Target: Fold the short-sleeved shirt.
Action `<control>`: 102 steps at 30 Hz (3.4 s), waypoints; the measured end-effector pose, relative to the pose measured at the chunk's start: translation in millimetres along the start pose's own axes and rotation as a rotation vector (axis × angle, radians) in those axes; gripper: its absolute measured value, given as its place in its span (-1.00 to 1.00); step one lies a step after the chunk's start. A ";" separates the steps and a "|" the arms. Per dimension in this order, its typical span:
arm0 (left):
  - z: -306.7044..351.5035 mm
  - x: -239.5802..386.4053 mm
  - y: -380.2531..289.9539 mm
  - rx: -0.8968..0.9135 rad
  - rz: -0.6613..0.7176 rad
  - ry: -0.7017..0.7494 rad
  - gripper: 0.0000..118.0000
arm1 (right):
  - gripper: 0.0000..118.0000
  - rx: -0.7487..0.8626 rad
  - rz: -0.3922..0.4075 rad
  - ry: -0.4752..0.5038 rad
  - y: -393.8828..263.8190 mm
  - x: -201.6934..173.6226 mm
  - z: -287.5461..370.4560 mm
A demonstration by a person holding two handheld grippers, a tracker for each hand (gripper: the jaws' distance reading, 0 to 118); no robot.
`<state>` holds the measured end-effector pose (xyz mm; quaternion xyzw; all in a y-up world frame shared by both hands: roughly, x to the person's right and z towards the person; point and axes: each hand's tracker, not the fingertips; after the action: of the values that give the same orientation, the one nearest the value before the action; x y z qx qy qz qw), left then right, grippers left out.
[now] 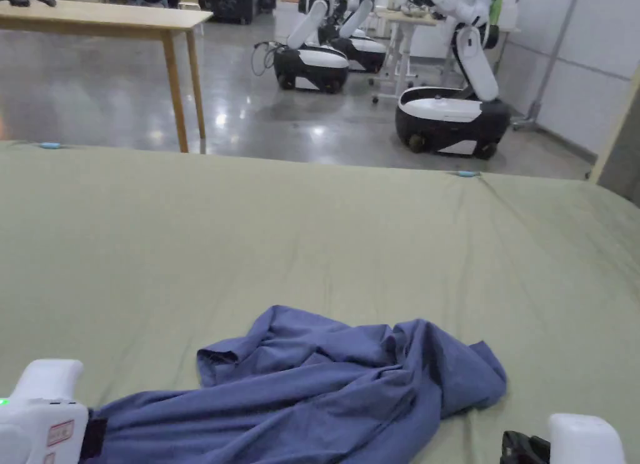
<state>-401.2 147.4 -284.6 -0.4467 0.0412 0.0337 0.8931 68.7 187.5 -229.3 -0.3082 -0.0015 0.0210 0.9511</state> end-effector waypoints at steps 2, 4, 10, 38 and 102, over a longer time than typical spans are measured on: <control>2.0 10.1 -5.7 -0.044 0.005 -0.014 -1.00 | -0.98 -0.022 0.004 -0.028 13.6 14.4 -19.1; 4.8 17.0 -9.4 -0.039 0.003 -0.013 -1.00 | -0.98 -0.053 0.006 -0.045 31.0 31.2 -44.7; -3.1 5.2 -1.4 -0.034 0.003 -0.027 -1.00 | -0.98 -0.165 0.040 0.019 90.8 66.9 -138.7; 62.2 -27.3 38.7 0.105 0.062 0.012 -0.99 | -0.90 -0.088 0.074 0.143 166.1 79.0 -48.9; -2.0 -4.9 149.5 0.152 -0.037 0.140 -0.99 | -0.90 -0.023 0.046 -0.035 172.2 84.2 -131.0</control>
<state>-420.6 235.2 -404.1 -0.3795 0.0977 -0.0172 0.9199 148.2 253.5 -437.2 -0.3188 -0.0113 0.0484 0.9465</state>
